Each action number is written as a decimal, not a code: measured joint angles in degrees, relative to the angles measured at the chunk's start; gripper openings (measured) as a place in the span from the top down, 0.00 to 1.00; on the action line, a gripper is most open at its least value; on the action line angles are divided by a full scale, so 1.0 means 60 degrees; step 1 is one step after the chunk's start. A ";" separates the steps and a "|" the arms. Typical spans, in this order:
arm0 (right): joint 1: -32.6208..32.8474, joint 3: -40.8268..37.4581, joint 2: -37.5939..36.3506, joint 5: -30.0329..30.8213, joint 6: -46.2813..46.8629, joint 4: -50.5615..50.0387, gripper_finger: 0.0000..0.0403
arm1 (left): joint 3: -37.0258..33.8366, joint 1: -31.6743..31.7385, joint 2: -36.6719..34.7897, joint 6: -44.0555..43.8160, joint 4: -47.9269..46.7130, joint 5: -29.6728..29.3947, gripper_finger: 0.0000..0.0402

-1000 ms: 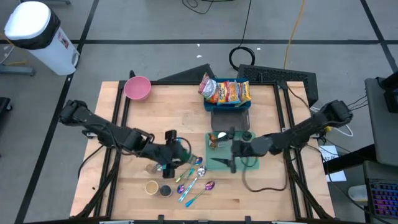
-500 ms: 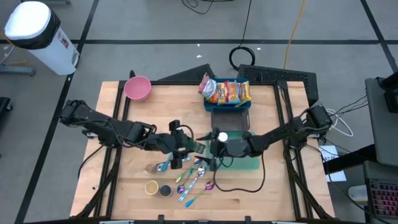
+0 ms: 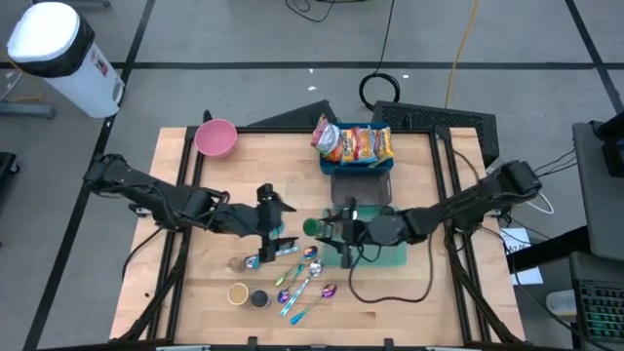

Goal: Pick & Place Food Item
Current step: Put the green seasoning bottle into the green bin

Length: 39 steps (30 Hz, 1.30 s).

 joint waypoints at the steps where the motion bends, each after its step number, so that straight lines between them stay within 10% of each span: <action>1: 0.0091 -0.0071 -0.0225 0.0126 0.0005 -0.0152 0.53 | -0.0387 -0.0067 -0.0138 0.0225 0.0699 -0.0239 0.12; 11: 0.0189 -0.1449 -0.0867 0.0117 -0.0044 0.2373 0.53 | -0.4346 0.0397 0.0475 0.1744 1.0485 0.0766 0.02; 20: -0.0318 -0.1499 -0.0041 -0.1838 0.0512 0.3560 0.53 | -0.3726 0.0831 0.1718 0.1789 1.0462 0.1410 0.02; 39: -0.0451 -0.1477 0.0218 -0.1623 0.0669 0.4118 0.53 | -0.3552 0.1013 0.1810 0.1988 1.1088 0.2863 0.02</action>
